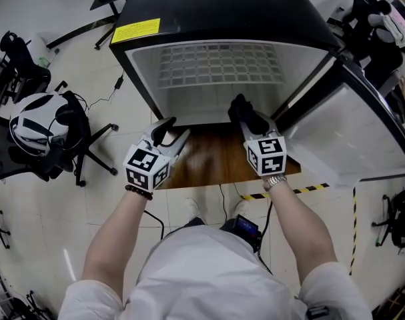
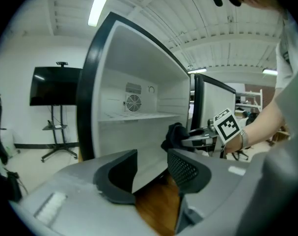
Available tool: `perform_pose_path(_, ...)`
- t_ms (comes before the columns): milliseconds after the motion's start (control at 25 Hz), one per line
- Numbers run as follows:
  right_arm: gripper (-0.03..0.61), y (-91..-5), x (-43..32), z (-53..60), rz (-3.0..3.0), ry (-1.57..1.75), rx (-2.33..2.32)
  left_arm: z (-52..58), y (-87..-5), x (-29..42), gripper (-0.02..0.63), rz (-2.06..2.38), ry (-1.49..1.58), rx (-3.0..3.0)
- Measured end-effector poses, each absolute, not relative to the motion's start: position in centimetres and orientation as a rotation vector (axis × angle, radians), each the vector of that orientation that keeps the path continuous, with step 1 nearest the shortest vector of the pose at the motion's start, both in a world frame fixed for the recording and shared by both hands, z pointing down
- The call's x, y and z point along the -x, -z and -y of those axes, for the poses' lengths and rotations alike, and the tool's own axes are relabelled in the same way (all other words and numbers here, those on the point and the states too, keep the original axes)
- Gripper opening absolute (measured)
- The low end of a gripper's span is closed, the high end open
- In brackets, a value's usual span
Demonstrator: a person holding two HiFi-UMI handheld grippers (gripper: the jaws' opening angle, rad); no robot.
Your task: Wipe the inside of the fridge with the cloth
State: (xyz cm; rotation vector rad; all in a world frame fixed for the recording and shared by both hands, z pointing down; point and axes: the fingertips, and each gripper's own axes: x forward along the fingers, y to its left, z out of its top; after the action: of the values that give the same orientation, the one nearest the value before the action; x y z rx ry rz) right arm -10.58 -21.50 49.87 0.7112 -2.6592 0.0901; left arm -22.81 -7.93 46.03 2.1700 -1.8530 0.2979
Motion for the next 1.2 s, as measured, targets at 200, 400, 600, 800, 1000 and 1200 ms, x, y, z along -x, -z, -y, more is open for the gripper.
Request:
perform_pose_path(200, 0.120, -46.2, 11.0, 16.0, 2.788, -0.121, -0.367, 9.4, -45.1, 17.1, 0.282, 1.493, -0.177, -2.363)
perform_pose_path(400, 0.121, -42.7, 10.7, 11.9, 2.858, -0.135, -0.031, 9.3, -43.1, 13.2, 0.342, 1.204, -0.094, -2.492)
perform_pose_path(600, 0.121, -39.8, 10.1, 8.9, 2.855, -0.156, 0.278, 8.7, -41.2, 10.7, 0.356, 0.991, -0.062, -2.547)
perform_pose_path(800, 0.121, -39.3, 8.9, 6.9, 2.806, -0.124, 0.447, 7.5, -40.3, 8.3, 0.353, 0.824, 0.027, -2.540)
perform_pose_path(1000, 0.121, -39.2, 8.2, 6.5, 2.768, -0.095, 0.525, 7.5, -39.7, 7.4, 0.300, 0.735, 0.109, -2.512)
perform_pose_path(1200, 0.124, -39.5, 7.1, 5.6, 2.692, -0.145, 0.658, 6.9, -39.9, 5.8, 0.287, 0.614, 0.096, -2.490)
